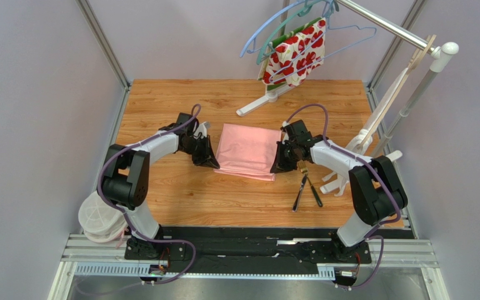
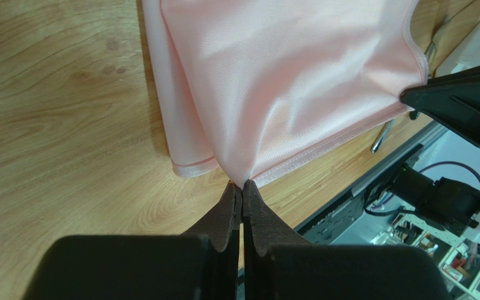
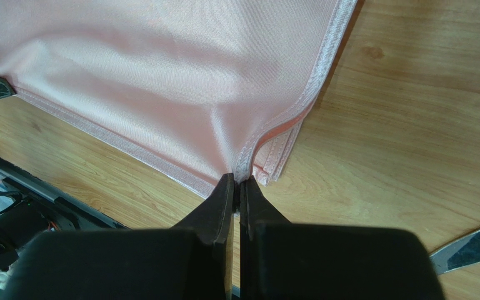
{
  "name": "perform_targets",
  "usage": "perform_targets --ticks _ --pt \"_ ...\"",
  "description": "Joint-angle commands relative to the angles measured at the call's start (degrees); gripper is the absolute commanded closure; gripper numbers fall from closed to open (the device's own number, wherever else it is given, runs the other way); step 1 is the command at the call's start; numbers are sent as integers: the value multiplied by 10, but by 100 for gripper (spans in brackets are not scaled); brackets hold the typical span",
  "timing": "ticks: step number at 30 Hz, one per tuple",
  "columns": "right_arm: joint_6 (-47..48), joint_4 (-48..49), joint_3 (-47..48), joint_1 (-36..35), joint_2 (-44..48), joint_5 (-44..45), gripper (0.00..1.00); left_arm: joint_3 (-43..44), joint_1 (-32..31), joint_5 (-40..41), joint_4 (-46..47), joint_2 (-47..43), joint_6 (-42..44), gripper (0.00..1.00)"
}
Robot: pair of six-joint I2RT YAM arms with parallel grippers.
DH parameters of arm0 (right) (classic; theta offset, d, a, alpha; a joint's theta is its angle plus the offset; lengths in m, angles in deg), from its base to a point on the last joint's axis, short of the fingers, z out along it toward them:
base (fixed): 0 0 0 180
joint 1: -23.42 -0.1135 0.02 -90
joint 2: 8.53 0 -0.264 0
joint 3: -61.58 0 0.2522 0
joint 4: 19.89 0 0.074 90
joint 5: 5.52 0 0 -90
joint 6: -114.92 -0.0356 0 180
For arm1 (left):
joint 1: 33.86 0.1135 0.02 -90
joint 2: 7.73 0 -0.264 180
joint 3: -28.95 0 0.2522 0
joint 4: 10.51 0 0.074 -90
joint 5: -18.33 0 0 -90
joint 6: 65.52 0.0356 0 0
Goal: Fold the napkin into a case and place the utensils inside
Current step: Smooth out the square-folded napkin at the center of the board.
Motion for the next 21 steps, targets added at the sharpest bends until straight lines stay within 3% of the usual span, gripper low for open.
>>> perform_targets --ticks 1,15,17,21 --pt "1 27 -1 -1 -11 4 100 -6 1 28 14 5 -2 100" --pt "7 52 -9 -2 -58 16 100 -1 1 59 19 20 -12 99" --pt "9 53 -9 -1 -58 16 100 0 1 71 20 15 -13 92" --pt "12 52 -7 -2 -54 21 100 1 1 80 20 2 -10 85"
